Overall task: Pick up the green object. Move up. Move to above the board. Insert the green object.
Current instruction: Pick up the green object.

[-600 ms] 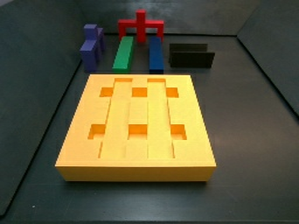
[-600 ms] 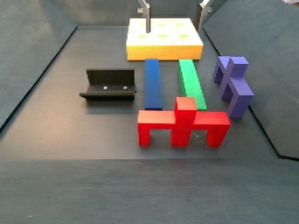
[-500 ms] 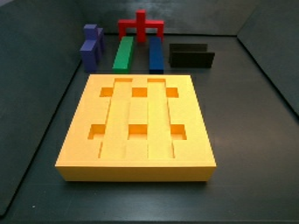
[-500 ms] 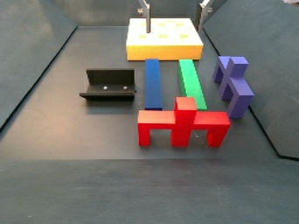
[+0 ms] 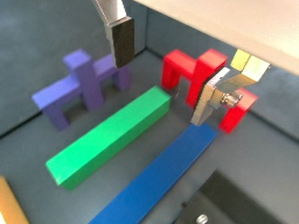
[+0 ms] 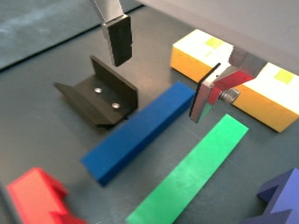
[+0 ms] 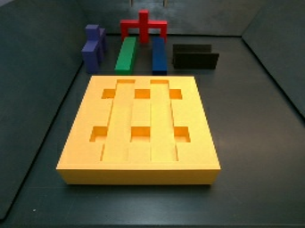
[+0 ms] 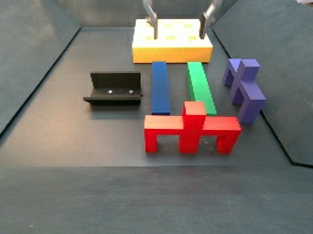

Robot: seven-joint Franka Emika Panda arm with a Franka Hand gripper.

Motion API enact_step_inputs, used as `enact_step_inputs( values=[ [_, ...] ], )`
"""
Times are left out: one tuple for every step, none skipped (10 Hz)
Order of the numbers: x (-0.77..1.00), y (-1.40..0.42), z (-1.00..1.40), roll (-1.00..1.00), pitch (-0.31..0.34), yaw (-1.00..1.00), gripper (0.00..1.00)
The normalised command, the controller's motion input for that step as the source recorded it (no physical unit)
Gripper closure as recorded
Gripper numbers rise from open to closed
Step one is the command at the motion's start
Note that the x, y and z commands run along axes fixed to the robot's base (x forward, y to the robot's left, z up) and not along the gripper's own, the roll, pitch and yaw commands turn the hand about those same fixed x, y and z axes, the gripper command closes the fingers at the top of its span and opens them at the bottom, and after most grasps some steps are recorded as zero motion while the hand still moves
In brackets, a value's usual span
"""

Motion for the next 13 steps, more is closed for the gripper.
enact_step_inputs(
  values=[
    [-0.39, -0.21, -0.79, 0.00, -0.237, 0.00, 0.00],
    [-0.53, -0.04, -0.84, 0.03, -0.229, 0.00, 0.00],
    [-0.43, 0.00, -0.86, 0.08, -0.206, 0.00, 0.00],
    [-0.33, 0.00, -0.81, 0.14, -0.150, 0.00, 0.00],
    [-0.20, -0.05, -0.75, 0.22, -0.091, 0.00, 0.00],
    [0.00, -0.13, -0.62, 0.24, -0.044, -0.04, 0.00],
    [0.15, -0.05, -0.55, 0.19, 0.000, -0.13, 0.00],
    [0.25, 0.00, -0.54, 0.16, 0.049, -0.14, 0.00],
    [0.04, -0.02, -0.43, 0.14, 0.036, -0.06, 0.00],
    [-0.06, 0.00, -0.32, 0.15, 0.026, 0.00, 0.00],
    [-0.16, -0.02, -0.25, 0.11, 0.006, -0.03, 0.00],
    [-0.06, -0.06, -0.26, 0.08, 0.000, 0.00, 0.00],
    [-0.01, -0.05, -0.32, 0.07, 0.000, 0.00, 0.00]
  ],
)
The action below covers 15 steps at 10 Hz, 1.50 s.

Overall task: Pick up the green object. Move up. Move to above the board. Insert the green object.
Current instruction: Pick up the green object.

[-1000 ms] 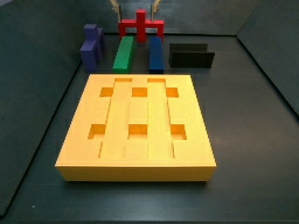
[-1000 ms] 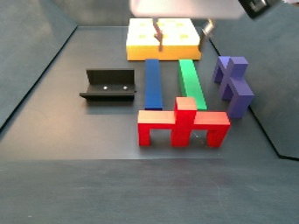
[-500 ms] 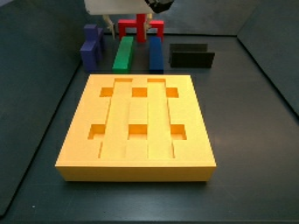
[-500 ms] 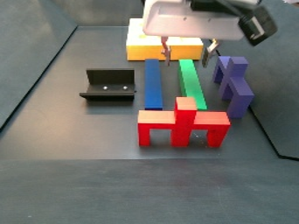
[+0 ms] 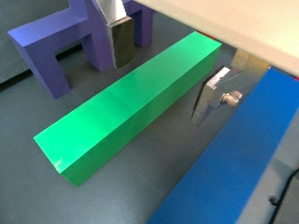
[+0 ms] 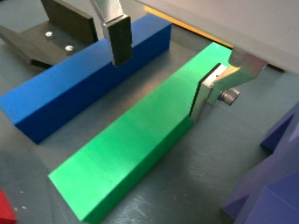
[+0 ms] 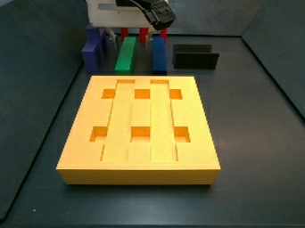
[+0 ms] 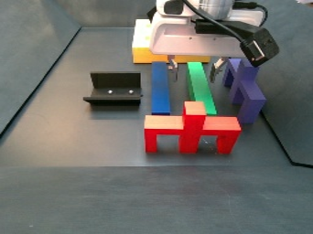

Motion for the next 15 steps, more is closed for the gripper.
enact_step_inputs(
  values=[
    [-0.01, -0.05, -0.37, 0.09, 0.000, -0.04, 0.00],
    [0.00, -0.05, -0.46, 0.12, 0.000, -0.05, 0.00],
    [0.00, 0.00, -0.51, 0.11, 0.000, -0.03, 0.00],
    [0.03, 0.00, -0.28, 0.07, 0.000, -0.07, 0.00],
    [0.09, 0.00, -0.14, 0.07, 0.056, -0.05, 0.00],
    [0.06, 0.00, -0.09, 0.03, 0.036, -0.01, 0.00],
    [0.00, 0.00, -0.01, 0.01, 0.009, 0.00, 0.00],
    [0.00, 0.00, 0.00, 0.00, 0.000, 0.00, 0.00],
    [0.00, 0.00, 0.00, 0.00, 0.000, 0.00, 1.00],
    [0.00, 0.00, 0.00, 0.00, 0.000, 0.00, 1.00],
    [0.00, 0.00, 0.00, 0.00, 0.000, 0.00, 1.00],
    [0.00, 0.00, 0.00, 0.00, 0.000, 0.00, 1.00],
    [0.00, 0.00, 0.00, 0.00, 0.000, 0.00, 1.00],
    [0.00, 0.00, 0.00, 0.00, 0.000, 0.00, 1.00],
    [0.00, 0.00, 0.00, 0.00, 0.000, 0.00, 1.00]
  ],
)
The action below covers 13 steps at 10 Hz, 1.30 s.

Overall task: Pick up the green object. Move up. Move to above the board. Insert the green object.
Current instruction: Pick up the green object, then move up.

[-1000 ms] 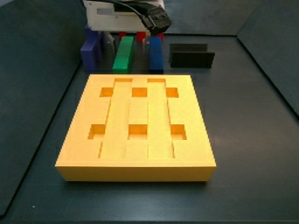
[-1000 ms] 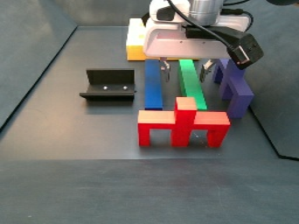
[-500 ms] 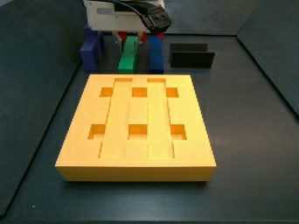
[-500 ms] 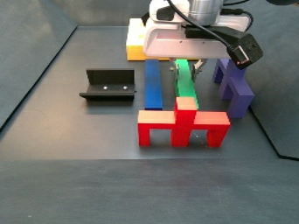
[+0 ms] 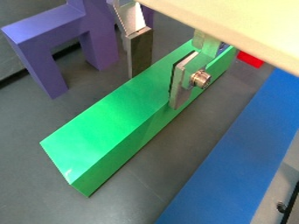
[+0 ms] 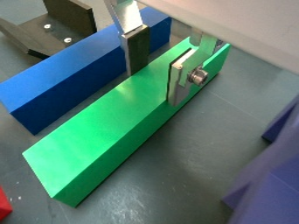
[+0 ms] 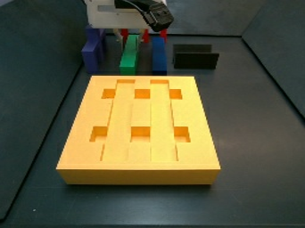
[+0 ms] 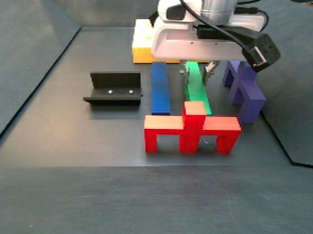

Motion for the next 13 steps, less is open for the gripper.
enact_step_inputs(
  values=[
    [0.00, 0.00, 0.00, 0.00, 0.000, 0.00, 1.00],
    [0.00, 0.00, 0.00, 0.00, 0.000, 0.00, 1.00],
    [0.00, 0.00, 0.00, 0.00, 0.000, 0.00, 1.00],
    [0.00, 0.00, 0.00, 0.00, 0.000, 0.00, 1.00],
    [0.00, 0.00, 0.00, 0.00, 0.000, 0.00, 1.00],
    [0.00, 0.00, 0.00, 0.00, 0.000, 0.00, 1.00],
    [0.00, 0.00, 0.00, 0.00, 0.000, 0.00, 1.00],
    [0.00, 0.00, 0.00, 0.00, 0.000, 0.00, 1.00],
    [0.00, 0.00, 0.00, 0.00, 0.000, 0.00, 1.00],
    [0.00, 0.00, 0.83, 0.00, 0.000, 0.00, 1.00],
    [0.05, 0.06, 0.87, 0.01, -0.022, -0.05, 1.00],
    [-0.01, 0.04, 0.67, -0.01, 0.020, -0.05, 1.00],
    [0.02, 0.02, 0.26, -0.04, -0.009, -0.03, 1.00]
  ],
)
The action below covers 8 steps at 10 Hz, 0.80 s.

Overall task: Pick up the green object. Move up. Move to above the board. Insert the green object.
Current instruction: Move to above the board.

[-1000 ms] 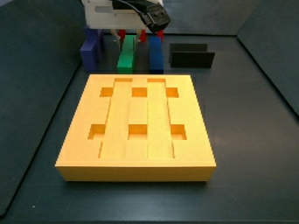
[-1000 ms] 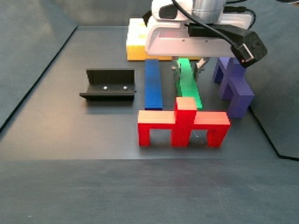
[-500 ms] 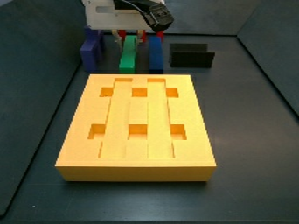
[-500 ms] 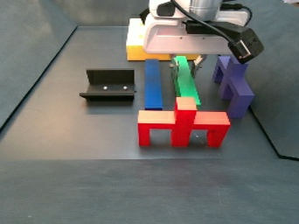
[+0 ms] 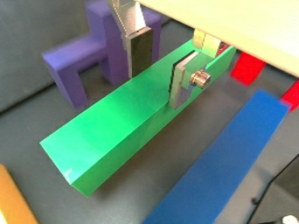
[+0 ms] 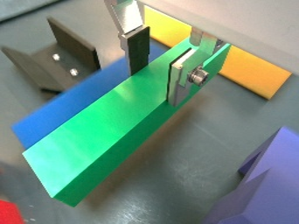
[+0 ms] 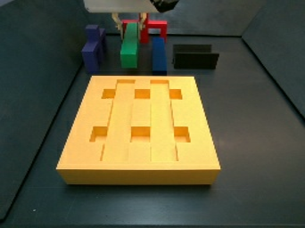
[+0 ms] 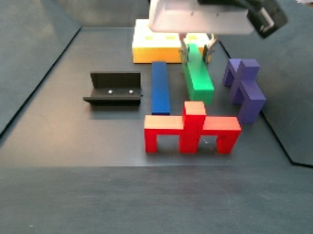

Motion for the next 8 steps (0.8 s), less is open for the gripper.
enact_step_inputs(
  values=[
    [0.00, 0.00, 1.40, 0.00, 0.000, 0.00, 1.00],
    [-0.01, -0.01, 1.40, -0.01, 0.034, 0.01, 1.00],
    [-0.05, -0.02, 1.40, -0.03, 0.047, 0.01, 1.00],
    [0.00, 0.00, 1.40, -0.06, 0.011, 0.00, 1.00],
    [0.03, 0.00, 1.40, -0.07, 0.041, -0.01, 1.00],
    [0.00, 0.00, 1.40, -0.06, 0.074, 0.00, 1.00],
    [-0.01, 0.00, 0.93, -0.06, 0.059, -0.01, 1.00],
    [0.03, 0.01, 0.35, -0.06, 0.035, -0.01, 1.00]
  ],
)
